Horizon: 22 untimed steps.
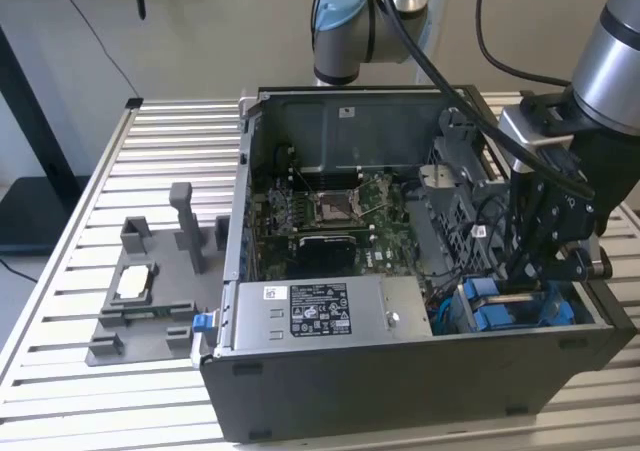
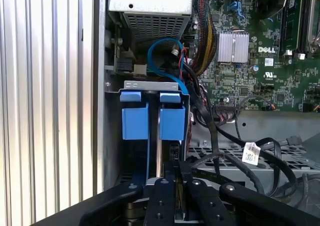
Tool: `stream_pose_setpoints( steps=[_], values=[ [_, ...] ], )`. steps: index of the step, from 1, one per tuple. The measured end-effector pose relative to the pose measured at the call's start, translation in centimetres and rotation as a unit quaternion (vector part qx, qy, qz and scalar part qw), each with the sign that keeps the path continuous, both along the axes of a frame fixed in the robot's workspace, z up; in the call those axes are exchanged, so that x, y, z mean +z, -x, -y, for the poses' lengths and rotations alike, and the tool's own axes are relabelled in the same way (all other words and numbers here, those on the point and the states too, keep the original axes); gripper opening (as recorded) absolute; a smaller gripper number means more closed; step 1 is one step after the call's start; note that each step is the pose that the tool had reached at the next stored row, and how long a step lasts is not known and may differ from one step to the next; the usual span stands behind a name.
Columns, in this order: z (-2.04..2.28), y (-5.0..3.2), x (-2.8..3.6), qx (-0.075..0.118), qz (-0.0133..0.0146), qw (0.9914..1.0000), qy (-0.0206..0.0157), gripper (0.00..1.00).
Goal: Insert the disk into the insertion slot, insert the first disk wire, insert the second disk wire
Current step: 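Insert the second disk wire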
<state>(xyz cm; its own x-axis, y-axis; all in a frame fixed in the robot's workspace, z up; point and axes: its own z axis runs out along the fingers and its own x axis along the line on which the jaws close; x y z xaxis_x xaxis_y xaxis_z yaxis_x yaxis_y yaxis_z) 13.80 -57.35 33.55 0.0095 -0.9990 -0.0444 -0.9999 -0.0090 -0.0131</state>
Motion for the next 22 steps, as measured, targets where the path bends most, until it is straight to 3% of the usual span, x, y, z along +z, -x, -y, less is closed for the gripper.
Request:
stream_pose_setpoints(
  steps=[7,9,10,22],
  values=[
    [0.00,-0.01,-0.02,0.000,0.0001,1.00000,-0.0002,0.16],
    [-0.04,-0.01,-0.21,0.000,0.0000,1.00000,-0.0023,0.17],
    [-0.05,-0.01,-0.23,0.000,0.0000,1.00000,-0.0024,0.24],
    [-0.06,0.00,-0.16,0.000,0.0000,1.00000,-0.0016,0.24]
  ],
)
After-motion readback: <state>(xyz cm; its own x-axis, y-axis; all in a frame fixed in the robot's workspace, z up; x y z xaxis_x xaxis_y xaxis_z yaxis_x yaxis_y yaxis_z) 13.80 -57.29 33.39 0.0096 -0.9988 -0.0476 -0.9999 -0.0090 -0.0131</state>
